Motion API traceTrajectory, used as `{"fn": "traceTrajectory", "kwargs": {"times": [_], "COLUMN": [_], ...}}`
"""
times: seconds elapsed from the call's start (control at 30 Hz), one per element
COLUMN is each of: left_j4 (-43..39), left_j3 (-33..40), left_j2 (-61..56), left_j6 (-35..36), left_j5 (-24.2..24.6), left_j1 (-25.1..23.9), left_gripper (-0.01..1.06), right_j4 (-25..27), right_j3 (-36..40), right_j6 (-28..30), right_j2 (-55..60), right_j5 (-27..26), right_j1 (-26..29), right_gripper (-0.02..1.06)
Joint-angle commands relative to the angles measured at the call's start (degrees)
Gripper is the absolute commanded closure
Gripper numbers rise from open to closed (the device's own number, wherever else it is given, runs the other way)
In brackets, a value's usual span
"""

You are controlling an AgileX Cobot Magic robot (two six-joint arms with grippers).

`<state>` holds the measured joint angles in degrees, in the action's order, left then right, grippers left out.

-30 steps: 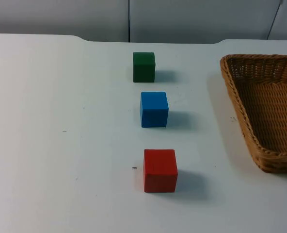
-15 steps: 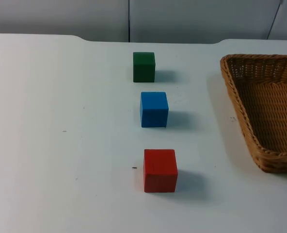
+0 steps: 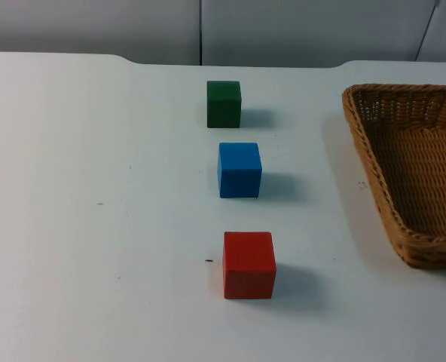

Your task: Pick up the basket with the left hand and place the blue cube into the basket with the right hand.

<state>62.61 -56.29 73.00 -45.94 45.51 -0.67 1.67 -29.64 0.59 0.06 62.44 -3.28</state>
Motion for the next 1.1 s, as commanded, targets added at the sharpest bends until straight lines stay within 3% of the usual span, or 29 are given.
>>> {"fn": "traceTrajectory", "kwargs": {"times": [0.0,0.13,0.37,0.63,1.07], "left_j4": [2.67,2.7,2.35,2.35,0.44], "left_j3": [-0.74,-2.41,-8.91,-17.72,-31.92], "left_j2": [1.47,4.87,13.72,27.28,46.5], "left_j6": [-2.01,-2.56,-3.14,-1.85,2.71], "left_j5": [-0.54,-1.18,-5.89,-7.71,-7.74], "left_j1": [0.42,2.34,11.19,20.51,30.37], "left_gripper": [0.21,0.21,0.21,0.21,0.21], "right_j4": [-0.49,-0.49,-0.49,-0.49,-0.49], "right_j3": [0.49,0.49,0.49,0.49,0.49], "right_j6": [-0.11,-0.11,-0.11,-0.11,-0.11], "right_j2": [-0.06,-0.06,-0.06,-0.06,-0.06], "right_j5": [-0.59,-0.59,-0.59,-0.59,-0.59], "right_j1": [-0.04,-0.04,-0.04,-0.04,-0.04], "right_gripper": [0.0,0.0,0.0,0.0,0.0]}}
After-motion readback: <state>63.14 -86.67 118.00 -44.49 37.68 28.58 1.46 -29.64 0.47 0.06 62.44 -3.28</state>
